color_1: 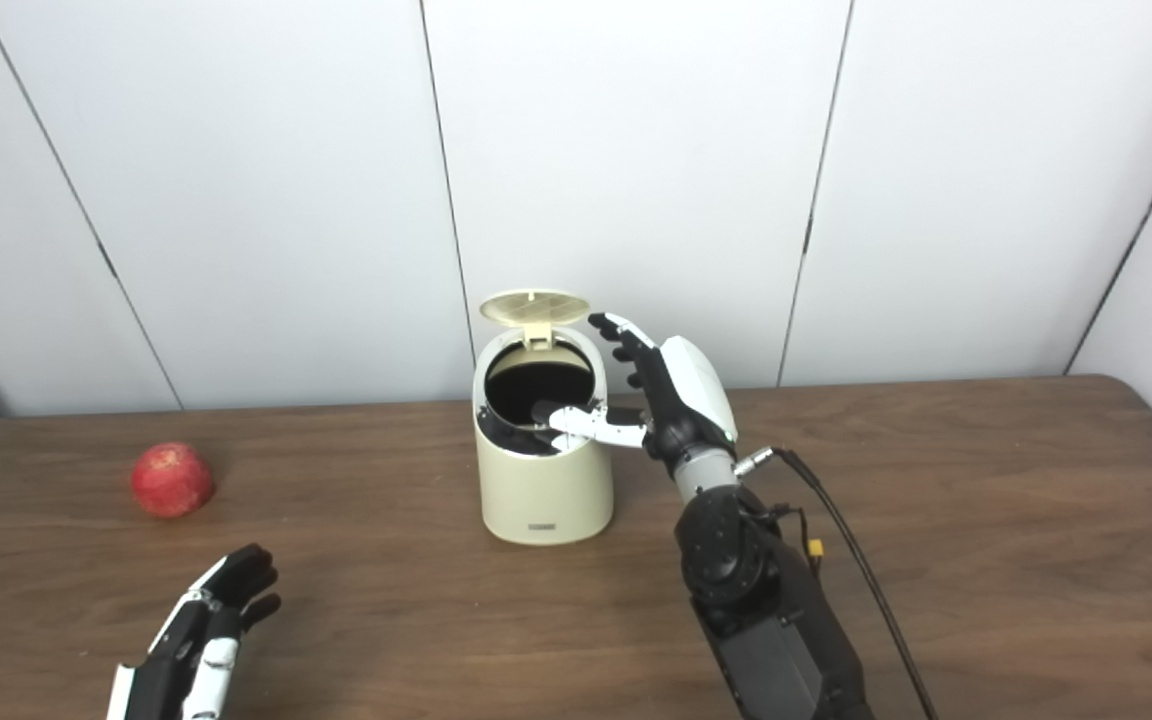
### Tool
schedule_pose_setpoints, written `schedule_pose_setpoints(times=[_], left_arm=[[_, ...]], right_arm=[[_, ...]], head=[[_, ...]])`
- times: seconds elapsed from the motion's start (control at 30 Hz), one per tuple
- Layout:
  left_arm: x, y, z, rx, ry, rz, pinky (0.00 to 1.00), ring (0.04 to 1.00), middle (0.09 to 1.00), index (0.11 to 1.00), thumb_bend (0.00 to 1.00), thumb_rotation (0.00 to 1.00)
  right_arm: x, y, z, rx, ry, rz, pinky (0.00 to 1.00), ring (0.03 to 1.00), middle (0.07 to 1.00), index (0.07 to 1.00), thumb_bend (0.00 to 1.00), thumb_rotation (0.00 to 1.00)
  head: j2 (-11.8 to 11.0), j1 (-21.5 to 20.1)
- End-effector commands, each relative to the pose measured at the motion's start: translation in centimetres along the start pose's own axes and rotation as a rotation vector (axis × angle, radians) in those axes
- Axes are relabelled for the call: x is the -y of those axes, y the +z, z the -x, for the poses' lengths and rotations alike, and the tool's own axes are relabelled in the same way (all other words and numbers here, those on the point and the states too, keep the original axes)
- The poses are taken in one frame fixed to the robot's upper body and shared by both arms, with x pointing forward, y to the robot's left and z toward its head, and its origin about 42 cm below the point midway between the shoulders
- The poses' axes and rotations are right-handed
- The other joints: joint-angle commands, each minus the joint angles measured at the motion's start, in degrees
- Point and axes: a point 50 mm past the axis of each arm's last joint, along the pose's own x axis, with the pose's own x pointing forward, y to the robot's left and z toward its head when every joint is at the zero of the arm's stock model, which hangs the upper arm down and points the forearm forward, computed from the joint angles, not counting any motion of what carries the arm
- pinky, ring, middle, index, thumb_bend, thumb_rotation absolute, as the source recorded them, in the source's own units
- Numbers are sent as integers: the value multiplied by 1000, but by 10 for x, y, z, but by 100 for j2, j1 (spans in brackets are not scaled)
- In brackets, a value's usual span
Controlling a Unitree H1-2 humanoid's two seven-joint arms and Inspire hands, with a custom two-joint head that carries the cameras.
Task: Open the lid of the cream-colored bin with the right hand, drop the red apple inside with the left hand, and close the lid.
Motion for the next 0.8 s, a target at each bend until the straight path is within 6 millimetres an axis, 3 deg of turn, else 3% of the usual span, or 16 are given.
schedule_pose_setpoints(times=[0.0, 0.53, 0.77], left_arm=[[1, -16, 20, -82, 9, 3, 814, 844, 842, 832, 485, 669], [0, -19, 18, -86, 7, 7, 812, 849, 848, 836, 465, 656], [-3, -18, 17, -78, 5, 1, 809, 843, 843, 833, 470, 654]], right_arm=[[22, 26, -10, 106, -72, -22, 710, 817, 858, 861, 675, 491], [70, 9, 15, 78, -124, -78, 705, 815, 850, 833, 635, 482], [93, -10, 49, 5, -122, -79, 693, 810, 862, 857, 653, 649]], head=[[7, -6], [-19, -55], [33, -95]])
